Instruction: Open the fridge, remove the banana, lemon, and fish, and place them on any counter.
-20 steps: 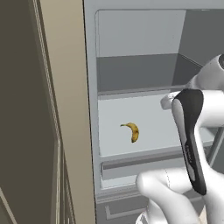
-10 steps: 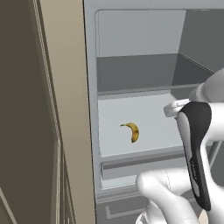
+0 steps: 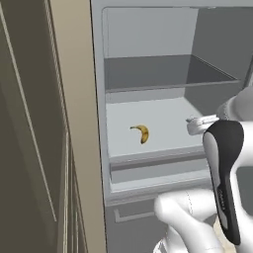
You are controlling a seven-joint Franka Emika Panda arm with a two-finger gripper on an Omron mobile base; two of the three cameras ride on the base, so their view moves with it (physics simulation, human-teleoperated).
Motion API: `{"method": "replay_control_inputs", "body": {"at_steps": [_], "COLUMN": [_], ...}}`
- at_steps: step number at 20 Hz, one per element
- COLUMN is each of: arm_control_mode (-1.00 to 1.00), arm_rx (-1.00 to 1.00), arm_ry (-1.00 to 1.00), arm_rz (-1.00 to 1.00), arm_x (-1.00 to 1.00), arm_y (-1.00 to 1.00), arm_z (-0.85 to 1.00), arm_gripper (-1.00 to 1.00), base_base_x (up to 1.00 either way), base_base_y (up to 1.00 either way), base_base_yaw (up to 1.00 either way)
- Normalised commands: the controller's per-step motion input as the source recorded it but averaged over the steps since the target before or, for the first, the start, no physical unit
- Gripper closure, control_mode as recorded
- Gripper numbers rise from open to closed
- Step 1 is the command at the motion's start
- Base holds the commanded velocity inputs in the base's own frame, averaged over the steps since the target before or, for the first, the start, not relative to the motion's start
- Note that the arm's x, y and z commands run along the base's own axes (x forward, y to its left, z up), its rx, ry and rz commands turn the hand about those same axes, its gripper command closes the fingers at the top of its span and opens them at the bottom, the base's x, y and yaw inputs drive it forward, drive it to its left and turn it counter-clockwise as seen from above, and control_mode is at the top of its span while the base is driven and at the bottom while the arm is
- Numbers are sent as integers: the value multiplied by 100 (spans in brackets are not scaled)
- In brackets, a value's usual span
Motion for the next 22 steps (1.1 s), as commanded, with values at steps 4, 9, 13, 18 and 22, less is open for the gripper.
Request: {"method": "replay_control_inputs", "body": {"at_steps": [4,9,13,18,22], "arm_control_mode": [100,100,100,100,100], "arm_rx": [0,0,0,0,0], "arm_ry": [0,0,0,0,0], "arm_rz": [0,0,0,0,0], "arm_x": [0,0,0,0,0], "arm_y": [0,0,0,0,0], "arm_z": [0,0,0,0,0], "arm_gripper": [100,100,100,100,100], "base_base_x": [-100,-100,-100,-100,-100], "base_base_y": [2,0,6,28,41], "base_base_yaw": [0,0,0,20,64]}}
